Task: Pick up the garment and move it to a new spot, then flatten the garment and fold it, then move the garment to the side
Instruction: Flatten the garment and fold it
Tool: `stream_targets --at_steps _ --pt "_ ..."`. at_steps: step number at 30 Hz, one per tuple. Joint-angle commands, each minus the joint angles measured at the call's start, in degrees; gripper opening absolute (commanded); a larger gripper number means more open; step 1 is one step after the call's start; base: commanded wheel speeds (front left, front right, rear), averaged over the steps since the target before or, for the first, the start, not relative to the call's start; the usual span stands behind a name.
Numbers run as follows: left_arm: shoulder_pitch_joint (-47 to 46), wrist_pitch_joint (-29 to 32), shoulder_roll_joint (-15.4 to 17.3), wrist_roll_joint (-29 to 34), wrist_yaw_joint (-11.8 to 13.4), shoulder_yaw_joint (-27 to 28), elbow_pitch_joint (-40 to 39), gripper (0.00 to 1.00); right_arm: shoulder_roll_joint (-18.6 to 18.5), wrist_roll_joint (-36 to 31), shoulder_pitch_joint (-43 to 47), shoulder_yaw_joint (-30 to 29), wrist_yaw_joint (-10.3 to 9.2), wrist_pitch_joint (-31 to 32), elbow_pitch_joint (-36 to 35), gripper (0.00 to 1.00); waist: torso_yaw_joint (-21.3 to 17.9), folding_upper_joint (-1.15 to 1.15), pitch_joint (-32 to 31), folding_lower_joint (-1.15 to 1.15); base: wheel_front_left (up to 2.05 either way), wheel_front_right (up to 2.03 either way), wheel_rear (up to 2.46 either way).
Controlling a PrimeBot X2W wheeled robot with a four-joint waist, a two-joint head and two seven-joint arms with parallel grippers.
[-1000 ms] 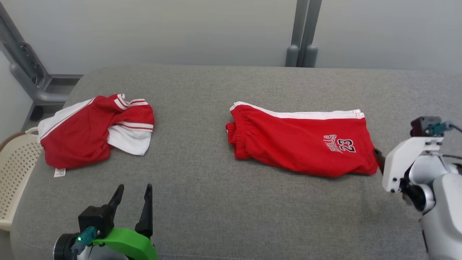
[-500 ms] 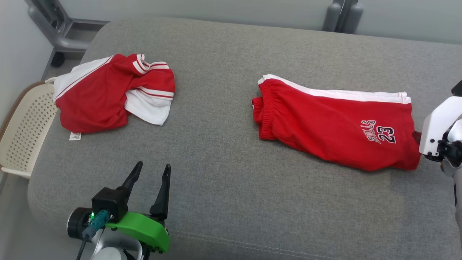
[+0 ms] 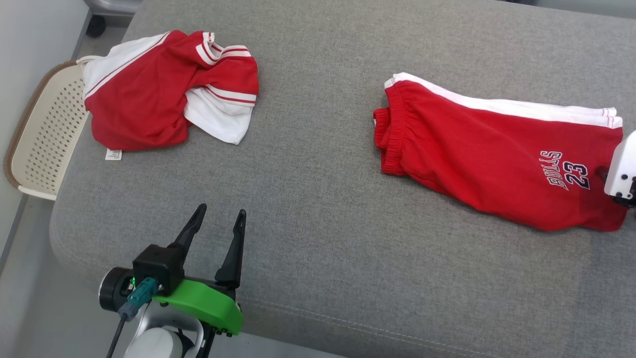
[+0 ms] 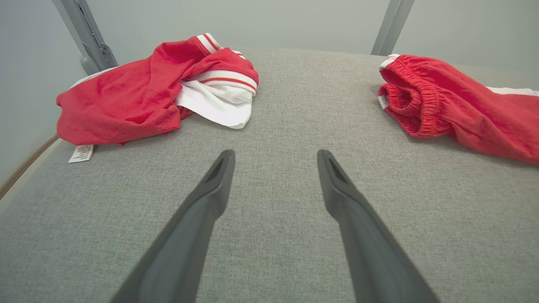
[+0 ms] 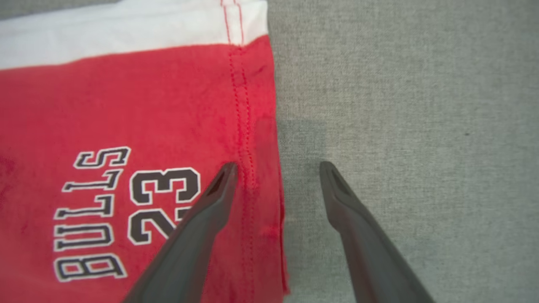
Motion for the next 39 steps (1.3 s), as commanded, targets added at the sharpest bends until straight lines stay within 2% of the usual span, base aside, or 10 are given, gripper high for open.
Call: stream_targets --at_steps 1,8,9,10,12,14,18,29,35,39 --pt "-1.18 -0.50 -0.12 0.11 -0.12 0.03 -0.09 1.00 -0.48 -0.63 -0.60 -0.24 -0.04 0.04 0.21 1.00 0.46 0.00 0.85 -0.01 0.00 0.00 0.00" --pt "-1.67 -0.49 0.15 -0.20 0.01 0.04 -0.13 1.00 2.35 -0.20 -0.84 -2.80 -0.01 0.98 1.35 1.00 0.76 0.00 2.05 -0.01 0.00 0.00 0.00" --pt "-1.79 -0.51 0.16 -0.22 0.06 0.05 -0.10 1.00 2.84 0.00 -0.90 -2.70 -0.01 1.27 1.55 0.93 0.77 0.00 2.17 -0.01 0.00 0.00 0.00" --pt "-1.85 -0.52 0.17 -0.27 0.13 0.05 -0.03 1.00 3.41 0.17 -0.91 -2.61 0.01 1.47 1.66 0.75 0.76 0.00 2.24 -0.01 0.00 0.00 0.00" --pt "-1.93 -0.61 0.18 -0.38 0.20 0.07 0.13 1.00 4.09 0.64 -1.00 -2.15 0.08 1.97 1.95 0.49 0.71 0.00 2.29 -0.01 0.00 0.00 0.00" --pt "-2.03 -0.69 0.14 -0.48 0.21 0.03 0.31 1.00 4.09 0.73 -1.25 -1.65 0.08 1.87 2.09 0.37 0.74 0.00 2.20 -0.01 0.00 0.00 0.00" --pt "-2.07 -0.87 -0.03 -0.57 0.14 -0.13 0.72 1.00 3.98 0.91 -1.57 -0.56 0.07 1.53 2.04 0.00 0.85 0.00 1.82 -0.01 0.00 0.00 0.00" --pt "-1.96 -1.20 -0.30 -1.15 0.38 -0.49 2.03 1.00 -0.15 -0.60 -2.26 0.23 -0.03 -1.39 0.69 0.00 1.34 0.00 0.26 -0.01 0.00 0.00 0.00" --pt "-1.37 -1.58 -0.83 -1.51 0.32 -1.04 2.58 1.00 -3.27 -5.41 -1.48 -0.52 -0.04 -1.21 -0.85 0.00 2.01 0.00 -1.00 -0.01 0.00 0.00 0.00" --pt "-0.96 -1.69 -0.89 -1.80 0.33 -1.20 2.89 1.00 -3.11 -7.30 -1.07 -0.96 -0.04 -1.13 -1.77 0.00 2.30 0.00 -1.86 -0.01 0.00 0.00 0.00"
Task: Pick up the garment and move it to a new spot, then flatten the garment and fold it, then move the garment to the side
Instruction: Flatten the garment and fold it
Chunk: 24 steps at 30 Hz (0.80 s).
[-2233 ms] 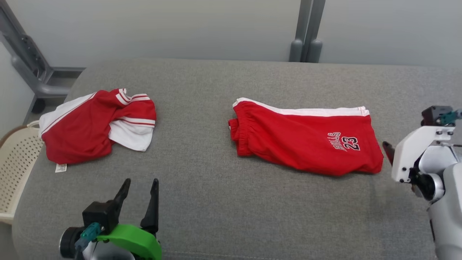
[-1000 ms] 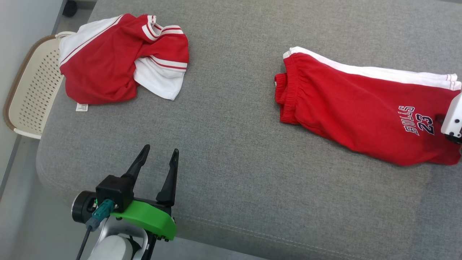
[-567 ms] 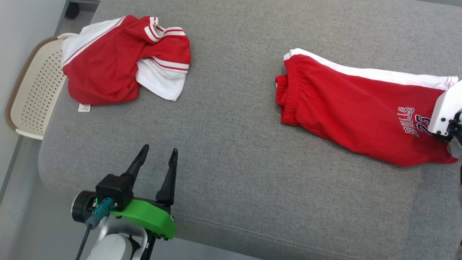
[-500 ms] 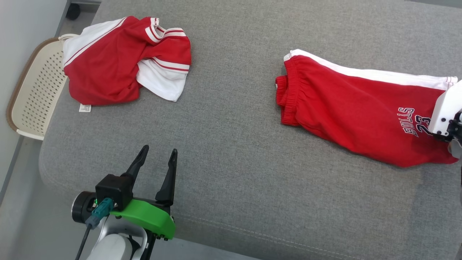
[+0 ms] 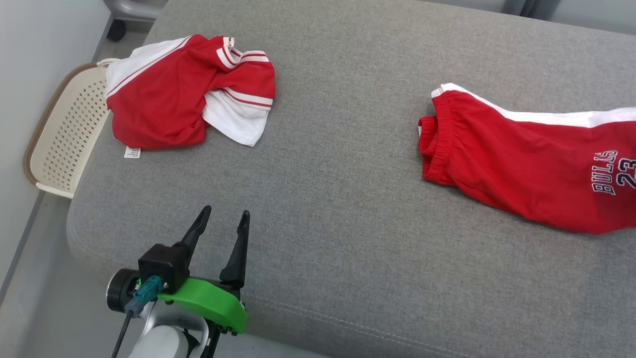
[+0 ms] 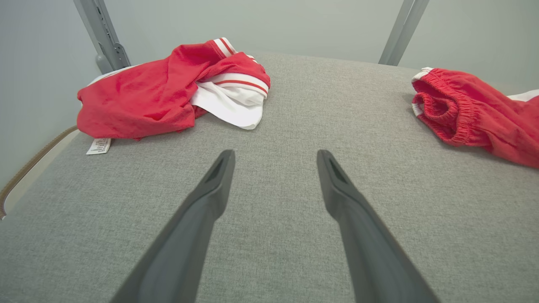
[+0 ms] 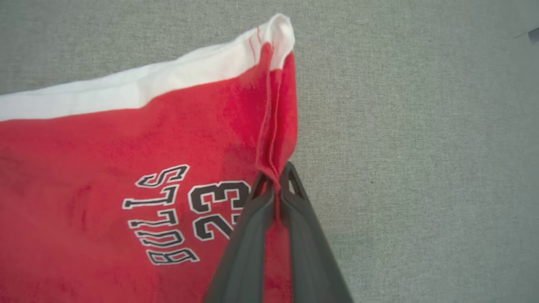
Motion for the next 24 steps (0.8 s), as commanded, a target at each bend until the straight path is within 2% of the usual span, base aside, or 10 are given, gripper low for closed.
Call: stream_targets --at_steps 1,7,12,17,21,24 --pt "0.47 -0.32 -0.05 -0.19 0.17 -0.07 0.18 1.00 0.73 0.19 0.57 -0.08 -0.04 0.28 -0.31 0.00 0.31 0.00 -0.68 0.00 0.00 0.00 0.00" --pt "0.95 -0.45 -0.20 -0.71 0.11 -0.40 0.85 1.00 3.44 3.03 0.16 3.77 -0.04 3.30 -1.61 0.00 0.74 0.00 -2.65 0.00 0.00 0.00 0.00" --pt "1.53 -0.34 0.04 -0.90 0.48 -0.43 1.16 1.00 4.94 5.74 -0.35 10.66 -0.04 6.69 -4.00 0.00 1.04 0.00 -4.60 0.00 0.00 0.00 0.00" --pt "1.82 -0.08 0.00 -1.24 0.59 -0.78 1.12 1.00 6.61 8.60 -1.34 16.44 -0.03 7.51 -5.49 0.00 1.73 0.00 -6.09 0.00 0.00 0.00 0.00" --pt "2.32 -0.33 -0.04 -1.55 0.69 -0.92 1.02 1.00 8.42 10.42 -2.63 19.60 -0.04 6.81 -4.28 0.00 2.26 0.00 -6.47 0.00 0.00 0.00 0.00" --pt "2.25 -0.38 -0.48 -1.53 0.27 -1.55 1.33 1.00 10.13 10.36 -4.18 20.39 -0.04 5.20 -0.87 0.00 3.65 0.00 -6.54 0.00 0.00 0.00 0.00"
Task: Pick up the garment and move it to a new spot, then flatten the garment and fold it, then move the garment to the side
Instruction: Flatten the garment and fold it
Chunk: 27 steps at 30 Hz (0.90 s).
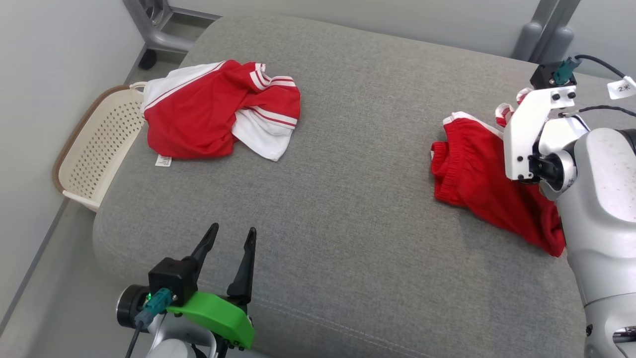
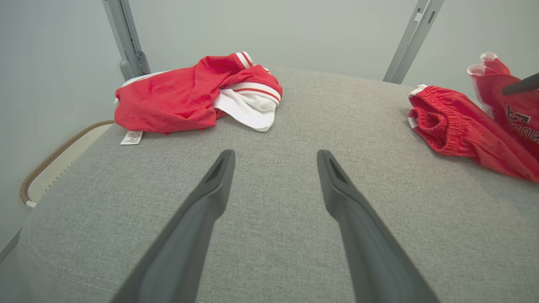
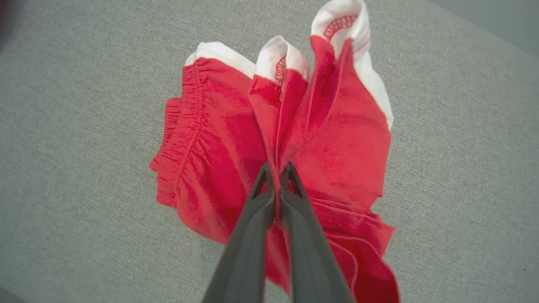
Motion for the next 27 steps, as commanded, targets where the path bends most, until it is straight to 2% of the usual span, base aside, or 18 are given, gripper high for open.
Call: stream_targets --at_steps 1,16,23,24,25,26,27 --pt "0.23 -0.17 -0.29 -0.31 -0.26 -0.18 0.23 1.00 0.16 -0.55 -1.02 0.25 -0.04 -0.94 0.95 0.00 1.16 0.00 -0.05 0.00 0.00 0.00 0.00" --pt "1.00 -1.15 -1.77 -1.19 -0.92 -1.92 2.41 1.00 0.88 -4.57 -4.60 -1.85 -0.04 -8.19 13.61 0.00 9.25 0.00 -0.07 0.00 0.00 0.00 0.00" --pt "0.83 -1.71 -1.96 -1.34 -0.77 -1.92 2.63 1.00 0.95 -5.64 -5.41 -1.92 -0.04 -9.14 17.07 0.00 10.46 0.00 0.70 0.00 0.00 0.00 0.00" --pt "0.78 -1.83 -1.99 -1.40 -0.69 -1.89 2.67 1.00 1.14 -5.57 -5.52 -1.66 -0.04 -9.36 17.40 0.16 10.47 0.00 0.74 0.00 0.00 0.00 0.00" --pt "0.77 -1.85 -2.00 -1.47 -0.60 -1.85 2.71 1.00 1.49 -5.02 -5.68 -1.46 -0.04 -9.45 17.86 0.91 10.44 0.00 0.74 0.00 0.00 0.00 0.00" --pt "0.78 -1.91 -1.95 -1.53 -0.50 -1.77 2.79 1.00 1.79 -4.31 -5.96 -1.56 -0.03 -9.71 18.08 1.00 10.30 0.00 0.71 0.00 0.00 0.00 0.00" --pt "0.80 -1.97 -1.90 -1.64 -0.39 -1.66 2.82 1.00 2.11 -3.78 -6.36 -1.38 -0.03 -10.03 18.23 1.00 10.03 0.00 0.68 0.00 0.00 0.00 0.00"
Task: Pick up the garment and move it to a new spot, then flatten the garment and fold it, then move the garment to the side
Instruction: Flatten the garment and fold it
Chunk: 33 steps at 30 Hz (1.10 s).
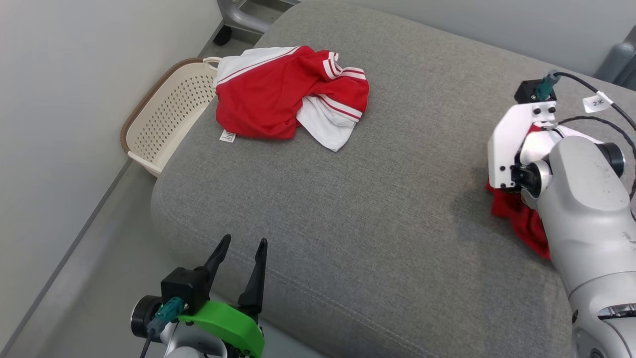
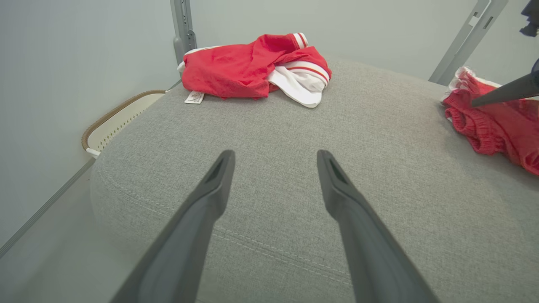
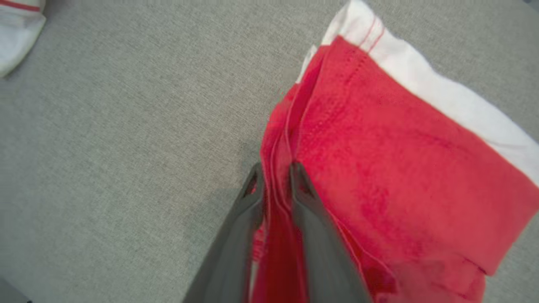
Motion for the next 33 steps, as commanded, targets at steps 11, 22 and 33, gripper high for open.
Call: stream_targets --at_steps 11,22,33 --pt "-0.82 -0.50 0.77 -0.48 0.49 0.68 -0.16 1.00 -3.53 7.16 -1.39 8.48 -0.04 -6.07 -2.91 1.00 -5.55 0.00 -1.32 0.00 0.00 0.00 0.00" --pt "-0.42 -0.03 1.69 -0.72 1.10 0.83 -0.50 1.00 -9.65 10.92 5.67 7.31 -0.04 -8.49 -4.66 1.00 -10.39 0.00 -3.58 0.00 0.00 0.00 0.00" --pt "-0.52 0.59 2.54 -0.98 1.34 0.58 -1.36 1.00 -6.11 12.54 11.16 -1.02 -0.03 -9.54 -4.80 1.00 -11.72 0.00 -2.84 0.00 0.00 0.00 0.00"
